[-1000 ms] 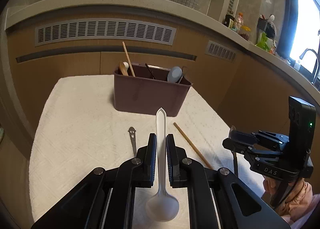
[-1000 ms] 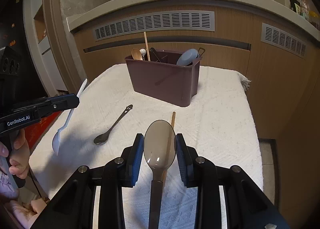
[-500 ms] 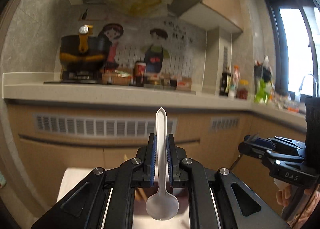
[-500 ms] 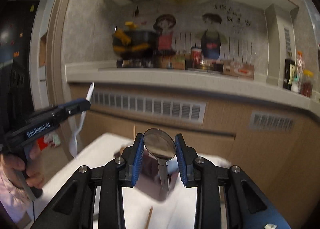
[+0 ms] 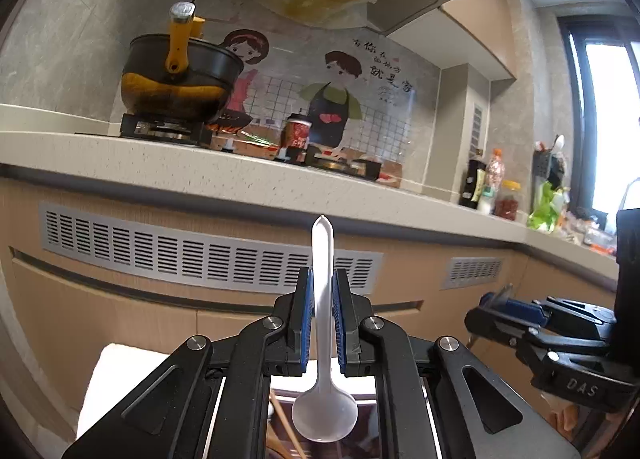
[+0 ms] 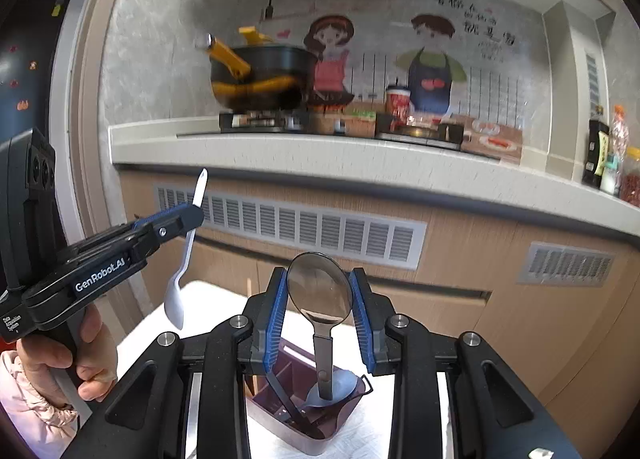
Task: Organize utensils
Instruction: 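Carry the white spoon and dark spoon up over the caddy with both grippers, then lower both spoons into the caddy and open both grippers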
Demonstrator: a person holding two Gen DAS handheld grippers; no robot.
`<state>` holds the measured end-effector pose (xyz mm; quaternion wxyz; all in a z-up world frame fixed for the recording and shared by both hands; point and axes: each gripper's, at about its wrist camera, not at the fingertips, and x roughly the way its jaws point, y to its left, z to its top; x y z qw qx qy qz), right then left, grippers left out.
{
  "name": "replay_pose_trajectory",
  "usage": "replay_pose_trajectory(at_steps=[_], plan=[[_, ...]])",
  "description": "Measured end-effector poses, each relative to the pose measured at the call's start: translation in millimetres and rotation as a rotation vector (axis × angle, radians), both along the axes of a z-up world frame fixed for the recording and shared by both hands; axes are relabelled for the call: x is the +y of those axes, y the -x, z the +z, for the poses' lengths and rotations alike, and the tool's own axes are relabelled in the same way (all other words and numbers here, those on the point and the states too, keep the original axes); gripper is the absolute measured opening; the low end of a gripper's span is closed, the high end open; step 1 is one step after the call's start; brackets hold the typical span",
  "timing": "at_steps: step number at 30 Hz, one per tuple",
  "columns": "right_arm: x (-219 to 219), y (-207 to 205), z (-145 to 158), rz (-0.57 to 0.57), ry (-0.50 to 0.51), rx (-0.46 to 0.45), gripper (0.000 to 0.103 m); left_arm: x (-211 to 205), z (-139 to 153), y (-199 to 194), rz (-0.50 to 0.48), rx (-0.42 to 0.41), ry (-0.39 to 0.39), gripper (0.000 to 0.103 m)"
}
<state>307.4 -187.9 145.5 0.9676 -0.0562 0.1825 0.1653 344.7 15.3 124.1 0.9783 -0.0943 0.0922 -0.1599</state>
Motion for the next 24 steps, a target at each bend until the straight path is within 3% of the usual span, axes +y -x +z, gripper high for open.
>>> replay_pose_trajectory(at_steps=[4, 14, 21, 24], plan=[[2.5, -15.9, -25.2, 0.014, 0.004, 0.071, 0.028, -15.8, -34.2, -10.3, 0.027, 0.023, -0.063, 0.010], [8.9, -38.9, -91.9, 0.014, 0.036, 0.241, 0.029, -32.6, -102.0, -32.5, -0.011, 0.181, -0.093, 0.010], [6.4, -50.0, -133.9, 0.018, 0.015, 0.365, 0.027, -40.1, -127.7, -40.9, -0.024, 0.255, -0.118, 0.012], [6.5, -45.6, -139.6, 0.027, 0.017, 0.377, 0.034, -36.5, -129.1, -42.4, -0.029, 0.291, -0.104, 0.015]])
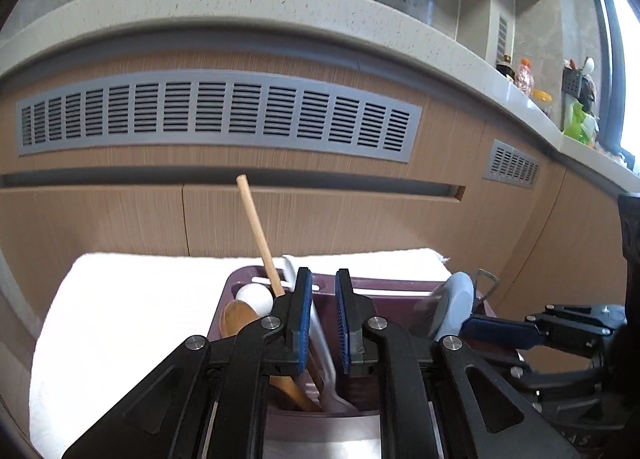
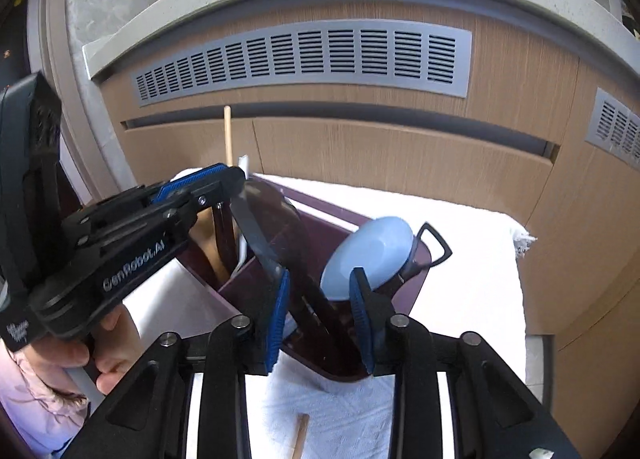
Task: Organize utensils
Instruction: 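Lower both spoons into the caddy and open both grippers, then grasp the wooden chopstick with the right gripper while the left gripper approaches the black smiley-face spoon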
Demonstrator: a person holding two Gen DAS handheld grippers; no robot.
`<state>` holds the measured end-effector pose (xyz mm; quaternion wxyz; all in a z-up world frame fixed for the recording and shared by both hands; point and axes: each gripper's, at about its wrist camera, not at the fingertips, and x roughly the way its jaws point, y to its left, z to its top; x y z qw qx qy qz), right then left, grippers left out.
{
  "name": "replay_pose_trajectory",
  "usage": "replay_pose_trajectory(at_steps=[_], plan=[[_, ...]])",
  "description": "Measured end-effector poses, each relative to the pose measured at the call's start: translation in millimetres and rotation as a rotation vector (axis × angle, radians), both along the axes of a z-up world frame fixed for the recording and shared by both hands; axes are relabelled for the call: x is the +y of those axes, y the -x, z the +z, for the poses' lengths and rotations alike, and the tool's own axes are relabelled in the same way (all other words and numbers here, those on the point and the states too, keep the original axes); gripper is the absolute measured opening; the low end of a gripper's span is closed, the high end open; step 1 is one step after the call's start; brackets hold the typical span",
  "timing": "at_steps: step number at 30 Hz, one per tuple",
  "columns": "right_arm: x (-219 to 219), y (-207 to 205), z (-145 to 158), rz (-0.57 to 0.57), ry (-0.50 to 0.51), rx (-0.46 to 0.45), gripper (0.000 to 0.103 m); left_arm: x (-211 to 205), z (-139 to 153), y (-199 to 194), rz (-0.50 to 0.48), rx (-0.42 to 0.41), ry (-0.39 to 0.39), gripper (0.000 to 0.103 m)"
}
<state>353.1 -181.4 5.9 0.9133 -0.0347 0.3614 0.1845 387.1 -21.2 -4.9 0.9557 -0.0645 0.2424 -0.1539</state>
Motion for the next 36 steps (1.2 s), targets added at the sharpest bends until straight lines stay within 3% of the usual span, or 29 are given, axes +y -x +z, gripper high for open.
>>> replay_pose_trajectory(at_steps=[8, 13, 16, 20, 24, 30, 32, 36], plan=[[-3.2, 40.1, 15.6, -0.029, 0.055, -0.141, 0.084, 4.1, 11.5, 21.4, 0.010, 0.015, -0.012, 0.033], [-4.1, 73.8, 22.8, -0.033, 0.079, -0.208, 0.101, 7.9, 21.5, 49.5, 0.018, 0.015, -0.025, 0.045], [-4.9, 91.5, 22.7, -0.054, 0.112, -0.234, 0.102, 8.0, 28.9, 72.6, 0.019, 0.002, -0.056, 0.051], [-6.8, 108.8, 15.4, -0.038, 0.146, -0.198, 0.102, 10.9, 30.7, 102.1, 0.025, 0.027, -0.110, 0.058], [-13.6, 123.7, -0.2, -0.017, 0.164, -0.127, 0.102, 27.3, 15.6, 126.6, 0.028, 0.132, -0.120, 0.061], [-30.2, 134.3, -26.0, -0.091, 0.158, -0.052, 0.102, 54.4, -29.7, 161.2, 0.058, 0.298, -0.139, 0.068], [-33.8, 133.0, -33.9, -0.102, 0.130, -0.002, 0.102, 61.1, -45.4, 170.1, 0.064, 0.353, -0.143, 0.068], [-32.3, 133.4, -50.0, -0.017, 0.033, 0.124, 0.102, 71.0, -66.0, 182.5, 0.076, 0.421, -0.150, 0.068]])
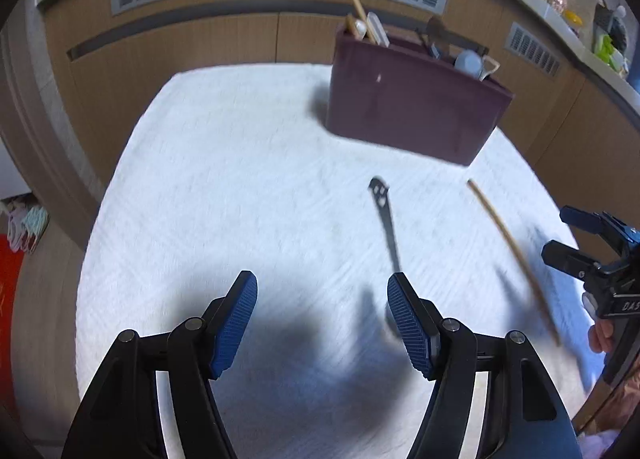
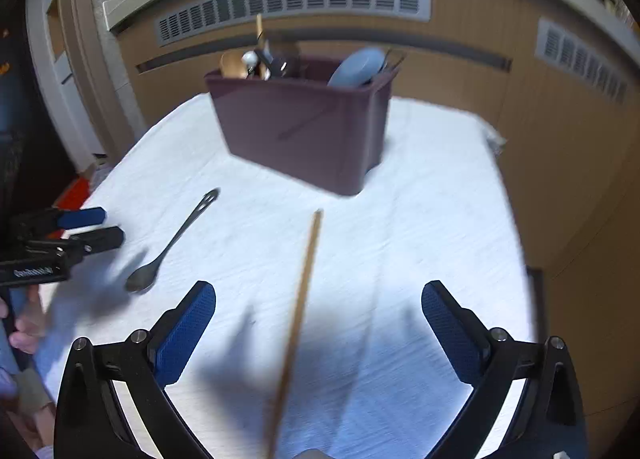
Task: Organize utensils
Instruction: 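Grasp the wooden chopstick with the right gripper while the left gripper approaches the black smiley-face spoon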
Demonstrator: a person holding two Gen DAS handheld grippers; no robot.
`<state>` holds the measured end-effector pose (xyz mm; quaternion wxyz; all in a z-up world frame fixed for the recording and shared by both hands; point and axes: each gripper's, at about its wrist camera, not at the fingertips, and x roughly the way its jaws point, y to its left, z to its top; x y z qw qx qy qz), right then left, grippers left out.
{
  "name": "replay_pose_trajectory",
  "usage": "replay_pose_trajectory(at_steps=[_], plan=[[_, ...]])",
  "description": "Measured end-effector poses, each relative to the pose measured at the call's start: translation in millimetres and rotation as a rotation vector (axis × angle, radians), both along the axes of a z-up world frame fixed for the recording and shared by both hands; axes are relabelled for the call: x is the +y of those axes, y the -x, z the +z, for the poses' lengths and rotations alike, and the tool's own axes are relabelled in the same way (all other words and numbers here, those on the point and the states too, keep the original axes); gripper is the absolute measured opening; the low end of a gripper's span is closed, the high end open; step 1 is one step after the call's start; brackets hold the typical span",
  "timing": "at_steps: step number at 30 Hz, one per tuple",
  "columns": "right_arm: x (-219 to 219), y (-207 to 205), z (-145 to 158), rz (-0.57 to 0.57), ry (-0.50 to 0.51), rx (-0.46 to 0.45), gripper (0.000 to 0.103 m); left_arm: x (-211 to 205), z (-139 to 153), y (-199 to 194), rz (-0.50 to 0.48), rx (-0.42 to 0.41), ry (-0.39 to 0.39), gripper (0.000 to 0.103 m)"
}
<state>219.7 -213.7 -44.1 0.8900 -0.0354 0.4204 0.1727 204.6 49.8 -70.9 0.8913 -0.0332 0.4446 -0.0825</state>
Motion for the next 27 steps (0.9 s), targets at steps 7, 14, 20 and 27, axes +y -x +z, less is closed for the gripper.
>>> replay_pose_trajectory(at_steps=[7, 14, 20, 27], plan=[[19.2, -1.5, -23.3, 0.014, 0.080, 0.075, 0.036, 6.7, -6.6, 6.9, 0.016, 0.019, 0.028, 0.068], [24.1, -2.2, -28.7, 0.027, 0.118, 0.085, 0.006, -11.5, -5.7, -1.6, -0.056, 0.034, 0.032, 0.068], [19.5, 11.1, -6.1, 0.024, 0.086, 0.029, 0.005, -44.6, 2.3, -17.8, -0.226, 0.061, 0.003, 0.036], [7.4, 20.4, 8.1, -0.004, 0.076, -0.016, 0.005, -59.3, 3.8, -58.7, -0.260, 0.175, -0.011, 0.027]])
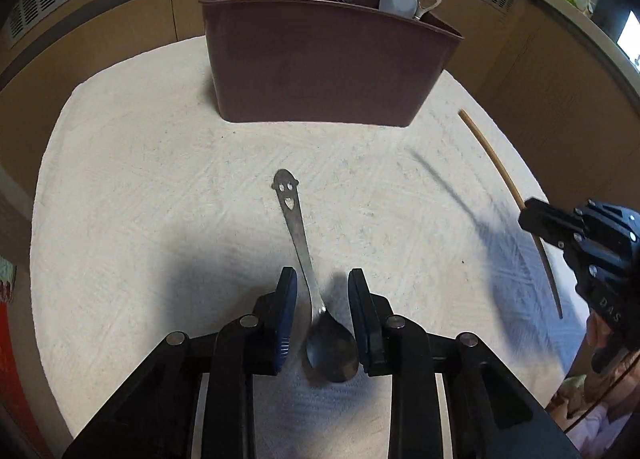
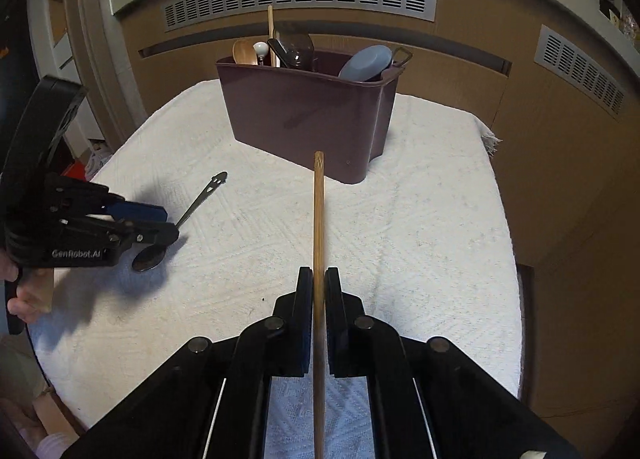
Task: Organize utensils
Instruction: 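Grasp the wooden chopstick with the right gripper while the left gripper approaches the black smiley-face spoon, then grasp the black smiley-face spoon with the left gripper while the right gripper holds the chopstick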
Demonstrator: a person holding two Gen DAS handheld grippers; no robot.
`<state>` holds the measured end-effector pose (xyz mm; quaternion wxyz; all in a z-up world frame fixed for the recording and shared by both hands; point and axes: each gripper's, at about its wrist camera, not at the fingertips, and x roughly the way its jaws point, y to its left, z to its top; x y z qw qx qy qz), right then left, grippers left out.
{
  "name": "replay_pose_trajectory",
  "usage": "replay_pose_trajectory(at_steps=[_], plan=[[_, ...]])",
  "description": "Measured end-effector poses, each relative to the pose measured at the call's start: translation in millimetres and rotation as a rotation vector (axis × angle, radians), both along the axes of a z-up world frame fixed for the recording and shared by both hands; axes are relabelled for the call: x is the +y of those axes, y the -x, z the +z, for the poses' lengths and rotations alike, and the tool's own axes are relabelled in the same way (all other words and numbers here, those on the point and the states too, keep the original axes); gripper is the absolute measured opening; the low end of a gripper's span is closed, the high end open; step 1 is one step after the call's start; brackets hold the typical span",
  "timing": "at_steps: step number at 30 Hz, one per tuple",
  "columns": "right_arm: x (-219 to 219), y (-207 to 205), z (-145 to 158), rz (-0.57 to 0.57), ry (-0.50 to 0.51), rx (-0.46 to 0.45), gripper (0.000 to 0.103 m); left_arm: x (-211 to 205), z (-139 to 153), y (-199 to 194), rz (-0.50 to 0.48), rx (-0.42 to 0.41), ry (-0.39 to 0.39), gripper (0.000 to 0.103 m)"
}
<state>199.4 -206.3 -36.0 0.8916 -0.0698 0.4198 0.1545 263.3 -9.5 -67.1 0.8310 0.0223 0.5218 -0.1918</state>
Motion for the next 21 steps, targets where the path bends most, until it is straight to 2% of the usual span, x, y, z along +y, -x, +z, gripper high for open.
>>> replay_pose_trajectory(at_steps=[8, 10, 11, 13, 16, 18, 20, 21], plan=[[-9.0, -1.2, -10.1, -0.019, -0.042, 0.024, 0.005, -12.2, -0.5, -59.6, 0.053, 0.117, -0.096, 0.027], [-10.9, 0.3, -10.3, -0.020, -0.043, 0.019, 0.005, -12.0, 3.4, -58.8, 0.041, 0.139, -0.075, 0.027], [-12.3, 1.4, -9.8, -0.021, -0.045, 0.014, 0.005, -12.3, 8.2, -52.9, 0.020, 0.121, -0.064, 0.028], [-15.8, 3.5, -9.1, -0.020, -0.058, 0.004, 0.005, -11.2, 21.5, -26.4, -0.012, 0.022, -0.064, 0.028], [-19.9, 3.9, -11.0, -0.030, -0.075, 0.004, 0.005, -5.6, 30.8, 20.9, 0.023, -0.122, -0.049, 0.030], [-22.1, 2.5, -13.4, -0.039, -0.088, 0.013, 0.005, -1.5, 29.8, 60.0, 0.084, -0.230, -0.036, 0.034], [-24.1, 2.4, -14.4, -0.043, -0.103, 0.020, 0.005, 4.9, 24.8, 88.8, 0.155, -0.299, -0.020, 0.046], [-24.9, 2.5, -14.7, -0.045, -0.110, 0.025, 0.005, 6.2, 20.5, 100.3, 0.191, -0.322, -0.011, 0.049]])
